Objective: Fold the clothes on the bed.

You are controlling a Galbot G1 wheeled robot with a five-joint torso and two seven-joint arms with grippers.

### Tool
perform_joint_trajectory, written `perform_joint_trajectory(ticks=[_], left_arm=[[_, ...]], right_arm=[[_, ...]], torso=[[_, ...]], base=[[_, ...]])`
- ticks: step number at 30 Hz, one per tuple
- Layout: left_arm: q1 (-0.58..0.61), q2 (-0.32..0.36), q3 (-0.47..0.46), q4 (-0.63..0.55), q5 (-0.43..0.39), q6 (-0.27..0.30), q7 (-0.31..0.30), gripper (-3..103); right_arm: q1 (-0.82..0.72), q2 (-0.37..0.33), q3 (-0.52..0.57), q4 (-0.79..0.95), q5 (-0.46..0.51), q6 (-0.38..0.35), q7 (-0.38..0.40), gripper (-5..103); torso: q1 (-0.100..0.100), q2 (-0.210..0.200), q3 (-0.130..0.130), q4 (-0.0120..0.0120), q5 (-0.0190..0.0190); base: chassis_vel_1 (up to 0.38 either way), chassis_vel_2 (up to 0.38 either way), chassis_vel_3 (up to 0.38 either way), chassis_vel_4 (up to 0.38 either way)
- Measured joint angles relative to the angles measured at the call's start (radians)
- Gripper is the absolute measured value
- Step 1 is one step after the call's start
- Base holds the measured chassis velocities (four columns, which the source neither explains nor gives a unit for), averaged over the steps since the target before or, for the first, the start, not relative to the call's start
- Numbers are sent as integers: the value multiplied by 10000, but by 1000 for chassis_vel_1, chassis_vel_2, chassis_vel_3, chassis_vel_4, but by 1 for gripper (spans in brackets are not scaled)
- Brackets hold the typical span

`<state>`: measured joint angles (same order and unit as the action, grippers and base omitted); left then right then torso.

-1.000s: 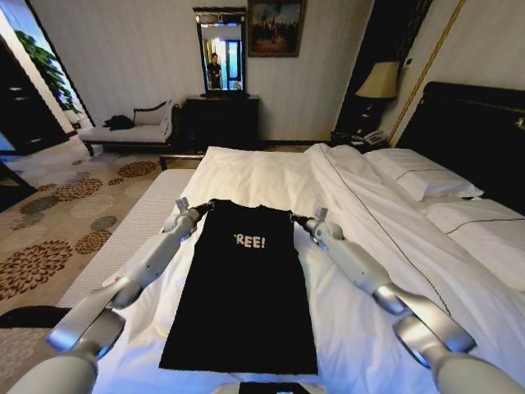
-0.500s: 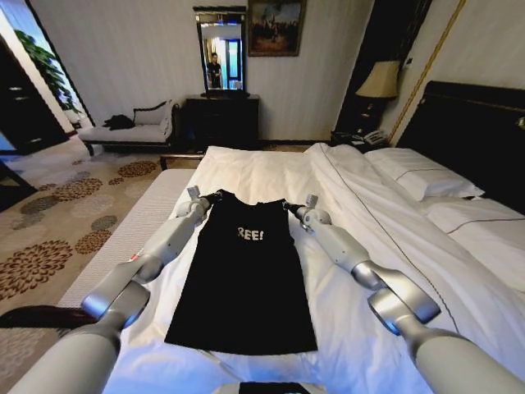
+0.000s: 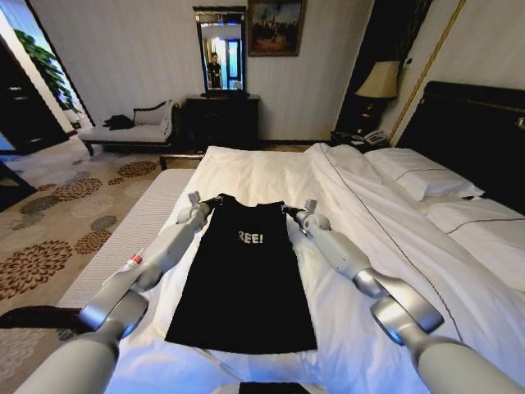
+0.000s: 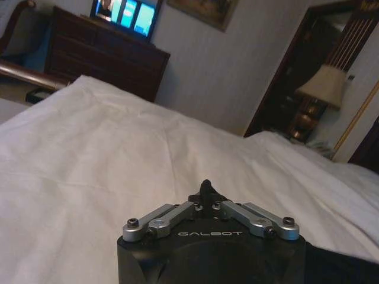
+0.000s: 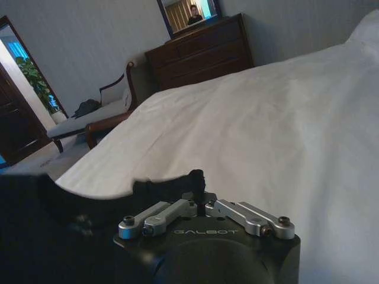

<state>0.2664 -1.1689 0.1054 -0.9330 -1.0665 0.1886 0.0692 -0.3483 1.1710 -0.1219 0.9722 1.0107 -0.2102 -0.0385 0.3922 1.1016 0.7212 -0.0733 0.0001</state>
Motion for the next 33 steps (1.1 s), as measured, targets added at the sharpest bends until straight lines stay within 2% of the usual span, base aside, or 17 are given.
perform_joint_trajectory(ticks=[2,7,11,18,25,29,33], left_arm=[[172,107,-121,-270,-58,-10,-36,1],[1353,749,-398,-2262,-490,-88,-180,1],[2032,1009,-505,-3145,-484,-149,-284,1],[2948,1479,-938,-4298,-404,-247,-429,1],[3910,2015,-1341,-5592,-314,-344,-522,1],[4642,2408,-1698,-6441,-390,-352,-647,1],[5765,3097,-2066,-7696,-457,-382,-804,1]], right_arm=[[-220,-97,36,313,-105,48,81,1],[-1138,-713,100,2104,-298,112,615,1],[-1415,-1030,107,2898,-322,120,808,1],[-2228,-1740,345,4328,-469,258,995,1],[-3189,-2093,871,5481,-507,306,1186,1],[-3805,-2306,1097,6458,-596,314,1365,1],[-4922,-2689,1507,7776,-681,315,1445,1]], torso=[[0,0,0,0,-2],[0,1,-1,-5,-2],[-2,1,-1,3,-4],[-1,2,-1,-1,0],[-2,2,0,-2,-1],[1,1,0,2,-2],[-1,3,-2,0,-3]], base=[[0,0,0,0],[0,0,0,0],[0,0,0,0],[0,0,0,0],[0,0,0,0],[0,0,0,0],[0,0,0,0]])
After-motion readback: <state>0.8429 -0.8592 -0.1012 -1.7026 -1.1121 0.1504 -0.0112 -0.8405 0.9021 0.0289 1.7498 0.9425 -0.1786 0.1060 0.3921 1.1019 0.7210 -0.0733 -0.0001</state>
